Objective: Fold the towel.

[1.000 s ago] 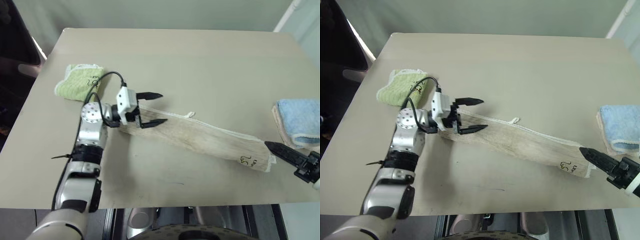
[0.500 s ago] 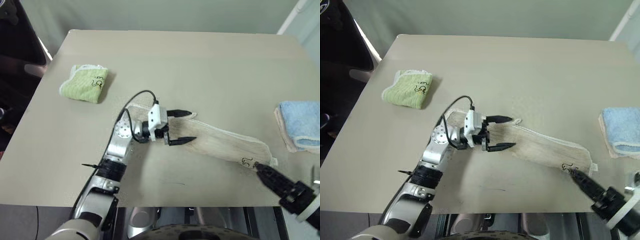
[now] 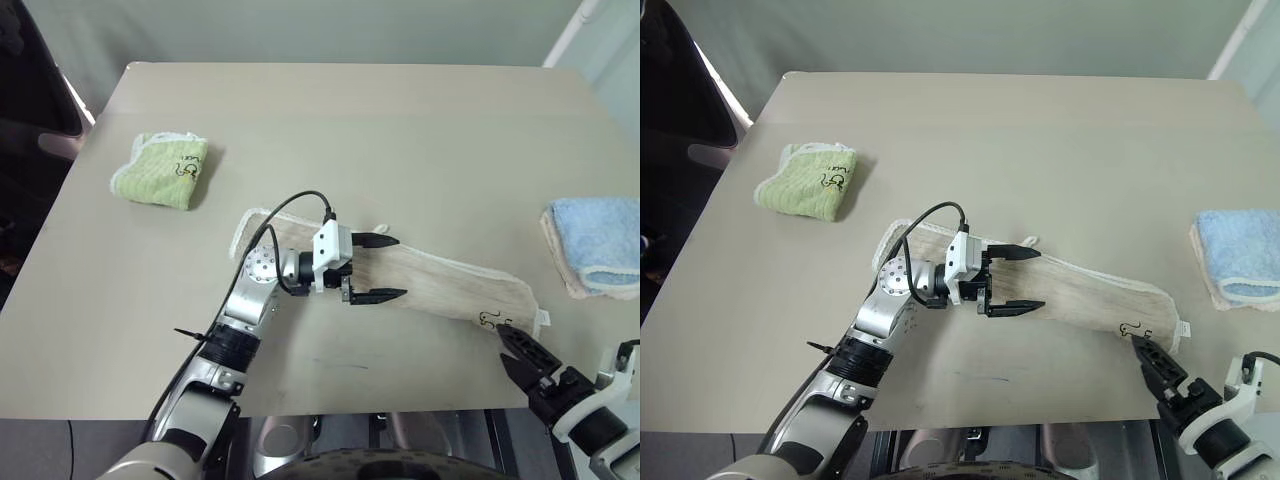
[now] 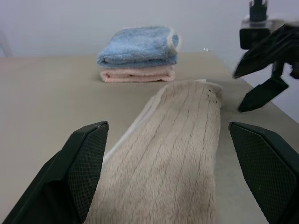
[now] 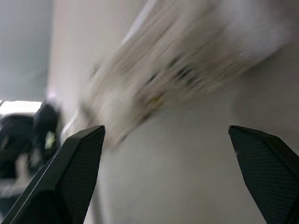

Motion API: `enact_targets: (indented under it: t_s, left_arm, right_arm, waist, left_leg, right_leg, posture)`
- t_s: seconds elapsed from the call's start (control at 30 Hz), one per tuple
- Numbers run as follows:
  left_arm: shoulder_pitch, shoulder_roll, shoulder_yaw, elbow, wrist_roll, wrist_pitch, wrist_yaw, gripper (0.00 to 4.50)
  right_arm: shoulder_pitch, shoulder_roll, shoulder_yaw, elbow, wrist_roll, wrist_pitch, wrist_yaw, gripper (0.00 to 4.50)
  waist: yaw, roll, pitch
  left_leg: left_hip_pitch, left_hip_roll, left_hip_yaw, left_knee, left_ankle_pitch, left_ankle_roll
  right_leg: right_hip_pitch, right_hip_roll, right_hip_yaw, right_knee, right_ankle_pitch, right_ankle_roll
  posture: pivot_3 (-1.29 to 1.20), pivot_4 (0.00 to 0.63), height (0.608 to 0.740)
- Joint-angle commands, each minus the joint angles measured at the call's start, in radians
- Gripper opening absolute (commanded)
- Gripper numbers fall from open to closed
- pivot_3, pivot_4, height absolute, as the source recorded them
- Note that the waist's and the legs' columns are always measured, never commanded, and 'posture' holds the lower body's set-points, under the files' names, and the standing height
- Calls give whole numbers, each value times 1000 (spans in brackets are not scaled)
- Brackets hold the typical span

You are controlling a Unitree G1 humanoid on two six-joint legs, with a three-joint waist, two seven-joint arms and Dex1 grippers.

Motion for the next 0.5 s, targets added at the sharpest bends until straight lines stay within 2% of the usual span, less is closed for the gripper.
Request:
enact_targets:
  t_s: [0.03, 0.3, 0.5]
  left_arm:
    - [11, 4, -1, -60, -7, 18, 18, 4462]
    - [38, 15, 5, -69, 1, 10, 58, 4462]
    - [63, 23, 1, -96, 1, 14, 80, 4462]
  right_arm:
    - [-58, -12, -68, 54, 12, 10, -77, 4500]
    - [-206, 18, -106, 108, 12, 54, -209, 4500]
    - [-246, 39, -122, 101, 12, 98, -224, 4500]
  waist:
    - [0, 0, 0]
    - [0, -1, 0]
    - [0, -1, 0]
  left_leg:
    - [0, 0, 0, 0, 0, 0]
    - [1, -1, 0, 1, 0, 1]
    - [1, -1, 0, 1, 0, 0]
  right_leg:
    - [0, 0, 0, 0, 0, 0]
    - [1, 0, 1, 0, 2, 1]
    - [1, 0, 1, 0, 3, 1]
  posture:
    - [0, 150, 733]
    - [0, 150, 733]
    - [0, 150, 733]
